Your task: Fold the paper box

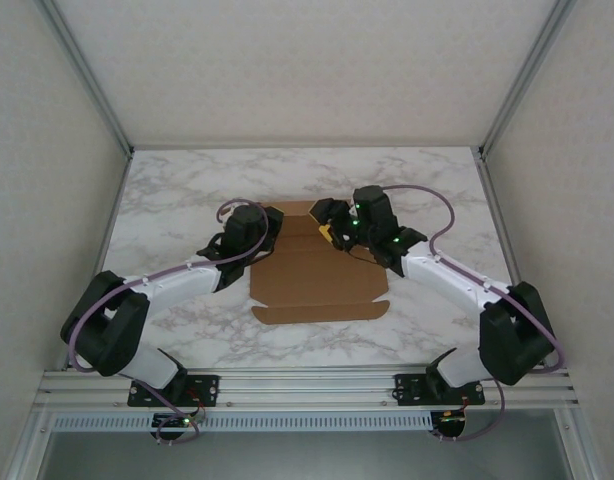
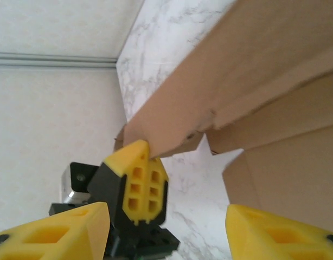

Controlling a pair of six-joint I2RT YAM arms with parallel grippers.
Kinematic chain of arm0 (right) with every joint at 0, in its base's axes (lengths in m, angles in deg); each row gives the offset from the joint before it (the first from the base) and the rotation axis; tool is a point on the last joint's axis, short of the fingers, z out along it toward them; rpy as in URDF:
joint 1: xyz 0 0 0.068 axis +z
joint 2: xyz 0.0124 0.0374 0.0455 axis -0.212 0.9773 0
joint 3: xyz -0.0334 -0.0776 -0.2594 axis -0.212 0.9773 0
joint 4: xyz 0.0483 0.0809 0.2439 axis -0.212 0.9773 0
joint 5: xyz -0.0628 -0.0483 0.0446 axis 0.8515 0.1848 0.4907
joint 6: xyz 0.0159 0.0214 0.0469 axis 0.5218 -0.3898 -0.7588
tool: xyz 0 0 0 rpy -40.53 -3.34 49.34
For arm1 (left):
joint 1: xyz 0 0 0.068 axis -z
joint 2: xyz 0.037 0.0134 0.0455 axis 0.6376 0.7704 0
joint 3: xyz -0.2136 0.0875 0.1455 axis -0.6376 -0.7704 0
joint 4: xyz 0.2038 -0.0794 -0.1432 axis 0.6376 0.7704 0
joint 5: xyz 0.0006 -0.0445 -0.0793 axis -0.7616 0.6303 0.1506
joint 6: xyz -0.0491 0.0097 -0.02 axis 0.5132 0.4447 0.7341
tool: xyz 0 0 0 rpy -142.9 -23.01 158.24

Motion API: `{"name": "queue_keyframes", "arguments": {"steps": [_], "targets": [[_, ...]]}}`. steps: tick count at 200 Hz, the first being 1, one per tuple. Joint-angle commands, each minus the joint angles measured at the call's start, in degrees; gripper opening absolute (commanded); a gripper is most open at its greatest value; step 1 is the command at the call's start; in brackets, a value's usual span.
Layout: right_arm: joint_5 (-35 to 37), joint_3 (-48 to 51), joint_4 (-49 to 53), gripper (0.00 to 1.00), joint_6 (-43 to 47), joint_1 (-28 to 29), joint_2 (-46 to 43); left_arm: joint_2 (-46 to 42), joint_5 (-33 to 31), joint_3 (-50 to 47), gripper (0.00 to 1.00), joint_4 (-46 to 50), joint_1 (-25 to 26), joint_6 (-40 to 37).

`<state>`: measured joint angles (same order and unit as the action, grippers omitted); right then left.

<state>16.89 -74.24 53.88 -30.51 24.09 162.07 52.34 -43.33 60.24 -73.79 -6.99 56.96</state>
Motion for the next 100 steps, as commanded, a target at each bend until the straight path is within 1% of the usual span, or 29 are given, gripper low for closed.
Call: {"name": "queue_keyframes", "arguments": {"steps": [1,29,52,100], "targets": [[4.75,1.34,-8.81,0.57,-6.73,0.48,1.99,0.94,1.71,1.26,0.00,-0.75,0.95,-2.13],[8.21,2.87,-12.52,0.56,-9.58,0.49,3.54,1.19,2.48,1.54,0.00,-1.36,0.94,-2.38],[9.41,3.73,-14.00,0.56,-11.27,0.62,4.56,1.43,2.87,1.96,0.00,-1.75,0.95,-2.65],[14.33,6.99,-17.26,0.54,-12.54,1.96,3.93,1.68,3.01,2.35,0.00,-2.24,0.95,-2.65]]}}
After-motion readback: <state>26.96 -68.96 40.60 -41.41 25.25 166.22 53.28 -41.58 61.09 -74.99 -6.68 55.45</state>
